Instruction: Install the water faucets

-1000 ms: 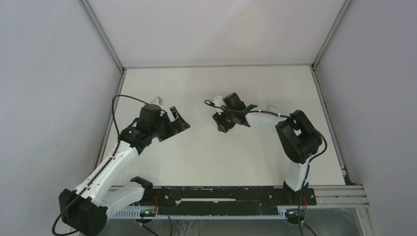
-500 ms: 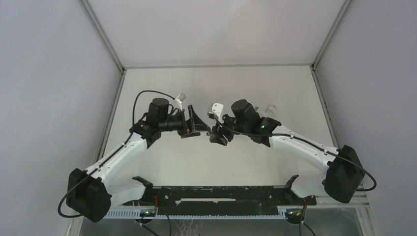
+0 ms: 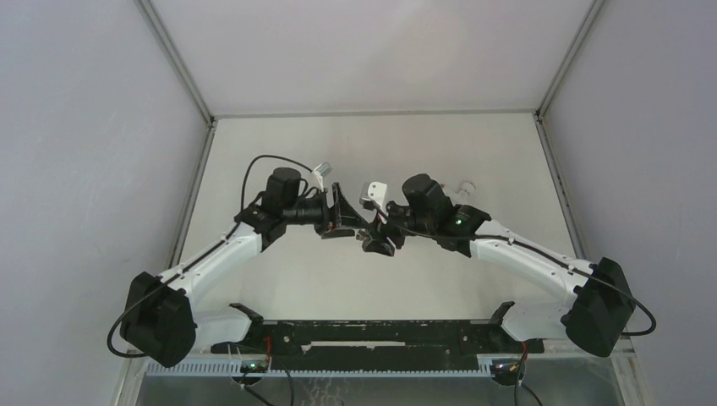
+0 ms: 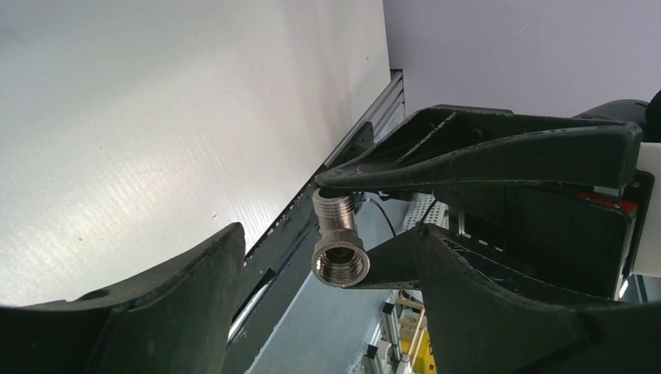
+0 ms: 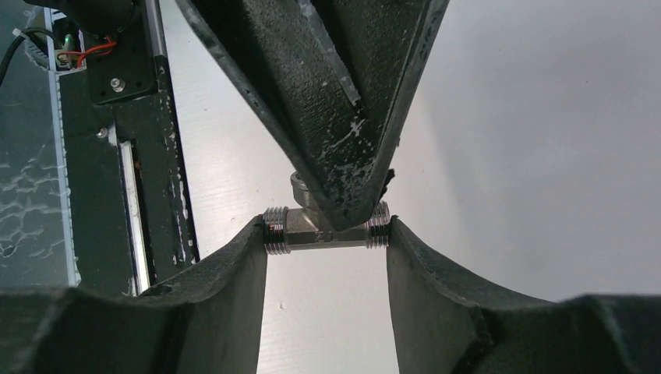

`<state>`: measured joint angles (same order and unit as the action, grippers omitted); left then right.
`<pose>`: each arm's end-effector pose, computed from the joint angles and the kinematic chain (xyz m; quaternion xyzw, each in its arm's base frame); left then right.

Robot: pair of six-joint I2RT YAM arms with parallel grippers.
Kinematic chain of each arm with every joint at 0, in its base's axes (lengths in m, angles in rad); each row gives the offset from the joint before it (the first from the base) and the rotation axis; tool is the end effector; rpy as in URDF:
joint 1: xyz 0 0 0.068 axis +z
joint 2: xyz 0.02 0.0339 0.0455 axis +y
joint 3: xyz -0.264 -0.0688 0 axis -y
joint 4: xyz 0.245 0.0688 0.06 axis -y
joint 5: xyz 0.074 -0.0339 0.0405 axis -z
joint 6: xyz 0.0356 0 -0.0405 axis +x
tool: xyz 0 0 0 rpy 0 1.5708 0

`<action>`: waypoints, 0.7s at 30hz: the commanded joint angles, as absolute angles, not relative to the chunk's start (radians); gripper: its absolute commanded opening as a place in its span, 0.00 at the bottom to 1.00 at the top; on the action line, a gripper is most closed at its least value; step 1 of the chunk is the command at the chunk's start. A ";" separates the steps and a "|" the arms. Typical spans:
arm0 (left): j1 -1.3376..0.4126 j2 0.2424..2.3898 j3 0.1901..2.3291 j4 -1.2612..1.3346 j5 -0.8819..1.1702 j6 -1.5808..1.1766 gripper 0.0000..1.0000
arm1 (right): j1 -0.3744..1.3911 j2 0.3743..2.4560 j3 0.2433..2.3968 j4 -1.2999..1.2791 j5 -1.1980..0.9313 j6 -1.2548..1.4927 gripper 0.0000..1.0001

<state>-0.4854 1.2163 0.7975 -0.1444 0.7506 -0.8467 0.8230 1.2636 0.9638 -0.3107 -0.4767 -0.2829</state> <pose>0.2197 -0.1433 0.2629 0.0277 0.8333 -0.5299 0.1548 0.1774 0.2153 0.2896 -0.5455 0.6761 0.3216 0.3767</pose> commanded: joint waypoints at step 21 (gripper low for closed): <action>-0.543 1.220 0.784 -0.089 0.797 -0.847 0.00 | 0.786 1.195 0.977 -0.292 -0.509 -0.184 0.58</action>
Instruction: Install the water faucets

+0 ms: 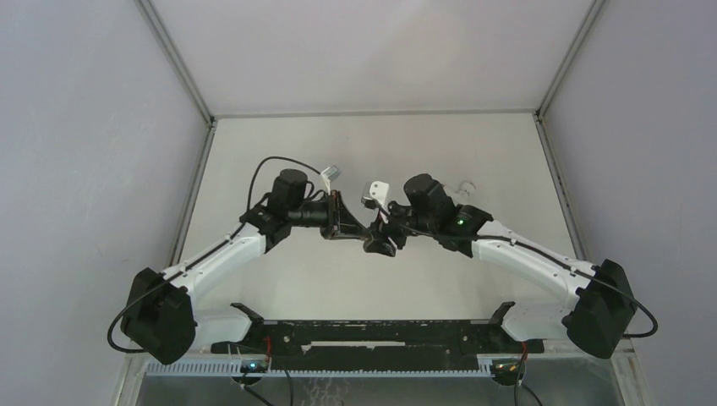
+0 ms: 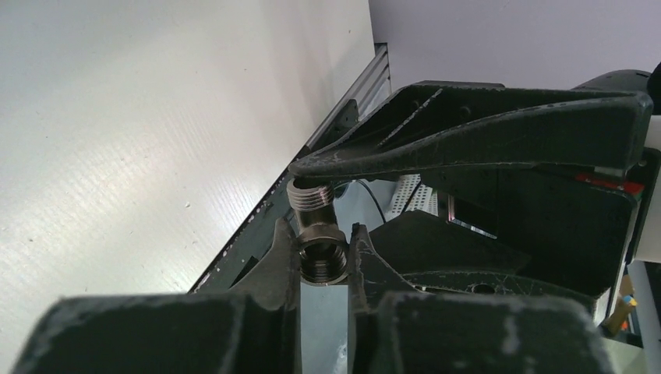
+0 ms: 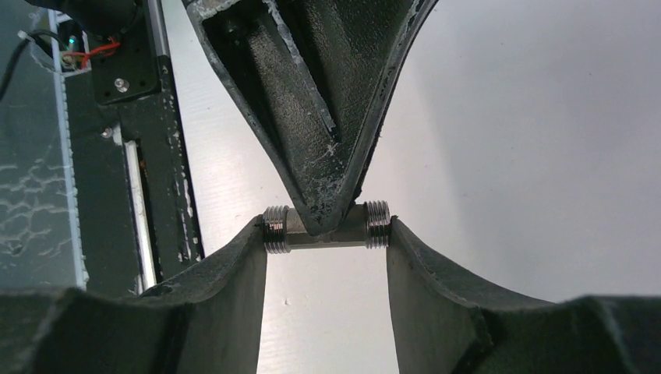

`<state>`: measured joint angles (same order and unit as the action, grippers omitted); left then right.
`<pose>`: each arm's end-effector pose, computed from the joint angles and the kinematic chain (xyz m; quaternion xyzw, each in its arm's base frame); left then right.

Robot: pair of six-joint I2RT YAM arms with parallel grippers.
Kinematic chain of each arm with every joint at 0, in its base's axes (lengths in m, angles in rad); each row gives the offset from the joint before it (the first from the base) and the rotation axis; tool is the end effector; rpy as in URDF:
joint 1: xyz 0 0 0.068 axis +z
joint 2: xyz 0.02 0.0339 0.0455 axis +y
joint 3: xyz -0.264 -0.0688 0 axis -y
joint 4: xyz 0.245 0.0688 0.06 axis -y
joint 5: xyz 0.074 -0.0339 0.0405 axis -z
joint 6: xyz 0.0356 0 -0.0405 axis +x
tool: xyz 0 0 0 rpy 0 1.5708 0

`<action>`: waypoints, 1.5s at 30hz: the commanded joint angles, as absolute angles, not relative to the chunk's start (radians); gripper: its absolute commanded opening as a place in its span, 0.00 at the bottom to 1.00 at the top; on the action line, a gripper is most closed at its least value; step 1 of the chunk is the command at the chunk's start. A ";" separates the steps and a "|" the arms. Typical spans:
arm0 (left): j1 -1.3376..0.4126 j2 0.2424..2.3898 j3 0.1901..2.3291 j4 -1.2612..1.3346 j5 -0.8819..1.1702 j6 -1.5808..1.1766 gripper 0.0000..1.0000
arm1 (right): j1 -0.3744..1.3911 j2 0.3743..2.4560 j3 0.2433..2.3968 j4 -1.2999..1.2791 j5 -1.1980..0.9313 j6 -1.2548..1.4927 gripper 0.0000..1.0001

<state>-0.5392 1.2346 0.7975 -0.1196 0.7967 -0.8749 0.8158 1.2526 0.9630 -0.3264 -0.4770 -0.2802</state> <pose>0.2137 -0.1575 0.2611 0.0511 0.8259 -0.5485 0.1200 0.1769 0.2119 0.2908 -0.5423 0.6801 0.3205 0.3750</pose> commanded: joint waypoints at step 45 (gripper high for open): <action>-0.488 1.010 0.767 0.444 0.875 -1.012 0.00 | 0.648 1.299 0.631 1.234 -0.831 1.379 0.52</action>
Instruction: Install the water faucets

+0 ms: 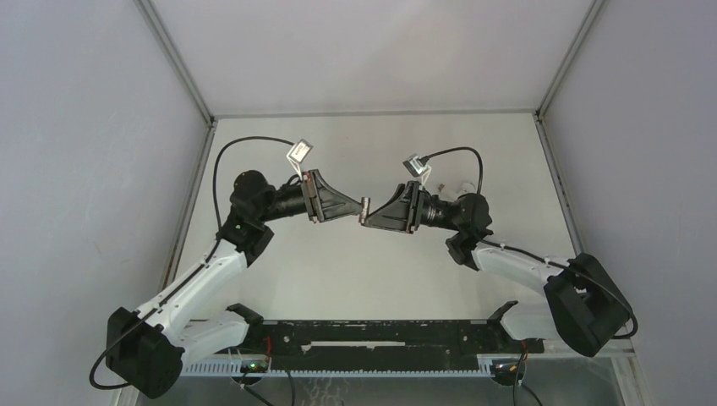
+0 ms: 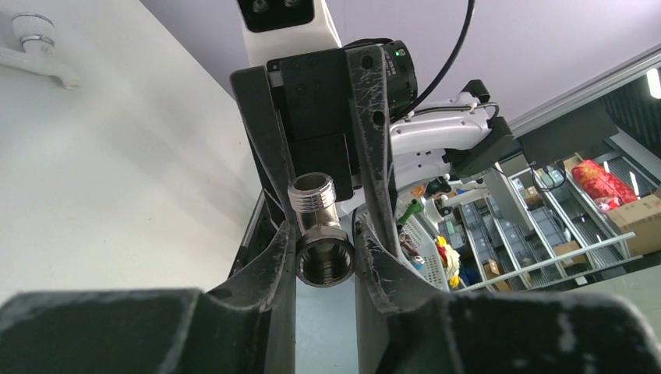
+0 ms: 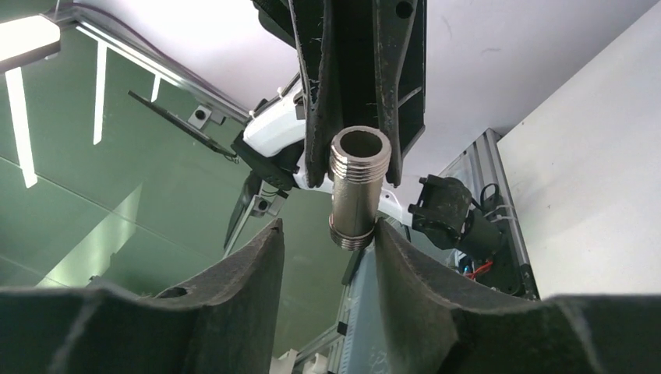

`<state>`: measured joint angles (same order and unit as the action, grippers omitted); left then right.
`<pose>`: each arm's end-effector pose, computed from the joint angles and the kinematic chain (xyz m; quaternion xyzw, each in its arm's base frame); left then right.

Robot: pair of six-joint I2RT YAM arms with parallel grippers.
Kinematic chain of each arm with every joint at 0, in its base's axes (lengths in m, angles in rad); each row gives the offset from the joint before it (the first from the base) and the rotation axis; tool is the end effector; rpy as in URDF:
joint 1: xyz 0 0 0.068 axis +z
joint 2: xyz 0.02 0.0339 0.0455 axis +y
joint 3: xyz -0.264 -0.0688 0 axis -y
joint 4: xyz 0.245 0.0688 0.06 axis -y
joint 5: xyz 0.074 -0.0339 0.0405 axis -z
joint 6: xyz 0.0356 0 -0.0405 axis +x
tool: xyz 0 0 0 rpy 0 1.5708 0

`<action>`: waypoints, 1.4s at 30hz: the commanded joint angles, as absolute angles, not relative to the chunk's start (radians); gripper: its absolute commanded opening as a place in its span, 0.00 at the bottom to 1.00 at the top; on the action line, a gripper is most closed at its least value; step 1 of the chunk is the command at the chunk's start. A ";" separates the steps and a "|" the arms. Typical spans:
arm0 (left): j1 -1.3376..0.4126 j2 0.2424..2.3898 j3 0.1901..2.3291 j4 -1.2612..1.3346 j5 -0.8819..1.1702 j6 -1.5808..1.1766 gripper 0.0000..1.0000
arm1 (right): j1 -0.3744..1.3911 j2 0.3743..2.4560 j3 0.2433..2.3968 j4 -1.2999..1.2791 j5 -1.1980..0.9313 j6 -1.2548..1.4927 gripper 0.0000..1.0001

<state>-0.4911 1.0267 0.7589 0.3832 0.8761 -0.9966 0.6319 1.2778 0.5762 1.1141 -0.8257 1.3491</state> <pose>0.1914 -0.1334 0.3436 0.1560 0.6624 -0.6655 0.3066 0.1940 0.1744 0.2933 -0.1385 0.5873 0.7615 0.2367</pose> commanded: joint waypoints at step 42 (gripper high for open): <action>-0.464 0.972 0.789 0.180 0.818 -0.861 0.84 | 0.652 1.205 0.665 0.808 -0.672 1.188 0.00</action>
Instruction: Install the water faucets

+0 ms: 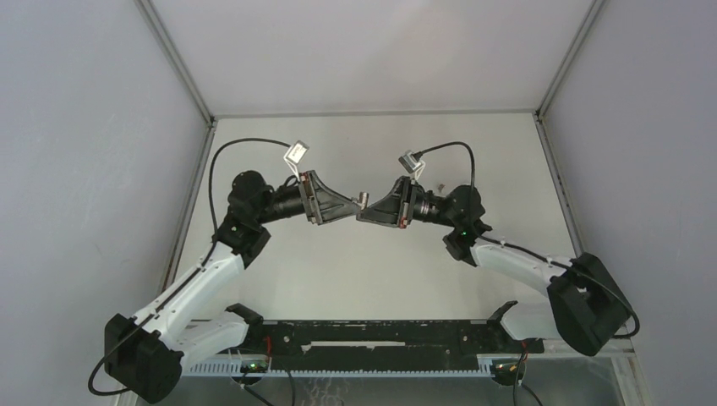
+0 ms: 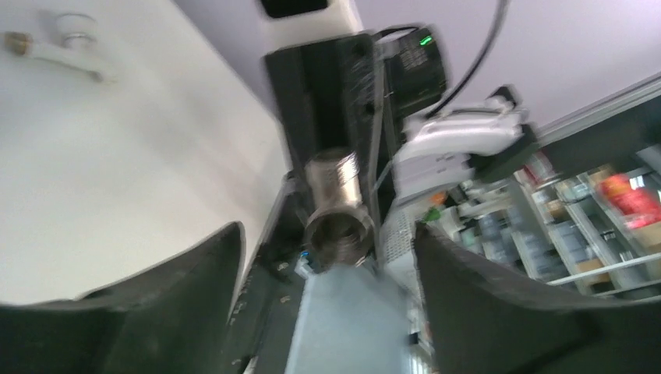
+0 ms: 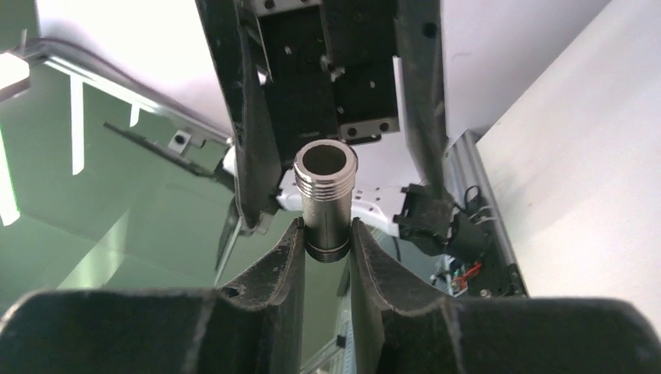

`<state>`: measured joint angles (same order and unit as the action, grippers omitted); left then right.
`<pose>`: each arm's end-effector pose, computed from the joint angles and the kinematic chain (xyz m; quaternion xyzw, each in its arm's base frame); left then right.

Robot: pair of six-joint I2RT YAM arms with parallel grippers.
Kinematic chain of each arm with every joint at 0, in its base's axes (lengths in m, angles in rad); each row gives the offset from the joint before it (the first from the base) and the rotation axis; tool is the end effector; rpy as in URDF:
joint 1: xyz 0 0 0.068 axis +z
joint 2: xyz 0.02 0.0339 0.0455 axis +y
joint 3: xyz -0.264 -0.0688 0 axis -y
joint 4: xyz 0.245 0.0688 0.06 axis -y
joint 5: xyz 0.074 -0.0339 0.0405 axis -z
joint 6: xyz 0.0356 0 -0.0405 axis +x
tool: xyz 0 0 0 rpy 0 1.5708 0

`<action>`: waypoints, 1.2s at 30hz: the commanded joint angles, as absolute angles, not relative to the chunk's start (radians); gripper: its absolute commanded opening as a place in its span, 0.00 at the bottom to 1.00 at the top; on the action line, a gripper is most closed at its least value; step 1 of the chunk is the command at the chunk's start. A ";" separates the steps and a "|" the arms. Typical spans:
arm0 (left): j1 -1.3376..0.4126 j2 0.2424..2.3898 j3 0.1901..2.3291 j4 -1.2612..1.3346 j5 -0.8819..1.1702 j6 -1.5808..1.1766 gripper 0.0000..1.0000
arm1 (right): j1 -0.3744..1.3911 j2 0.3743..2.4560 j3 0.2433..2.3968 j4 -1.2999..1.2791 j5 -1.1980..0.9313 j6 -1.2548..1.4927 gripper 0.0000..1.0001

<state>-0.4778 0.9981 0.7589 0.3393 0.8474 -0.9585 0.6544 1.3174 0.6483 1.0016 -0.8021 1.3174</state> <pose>0.1886 -0.1277 0.3454 0.1506 0.6665 -0.6525 0.3276 0.2038 0.1886 0.2964 -0.1267 0.6087 0.7502 0.2251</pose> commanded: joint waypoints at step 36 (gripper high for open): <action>-0.144 0.696 0.965 -0.882 0.091 -0.508 1.00 | 0.778 2.216 1.783 -0.885 0.281 0.677 0.00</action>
<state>-0.1471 0.7044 0.9474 -0.8898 0.0715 -0.5304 0.7994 2.2162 1.7622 -0.8680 0.2970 0.6823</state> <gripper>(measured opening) 0.996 0.287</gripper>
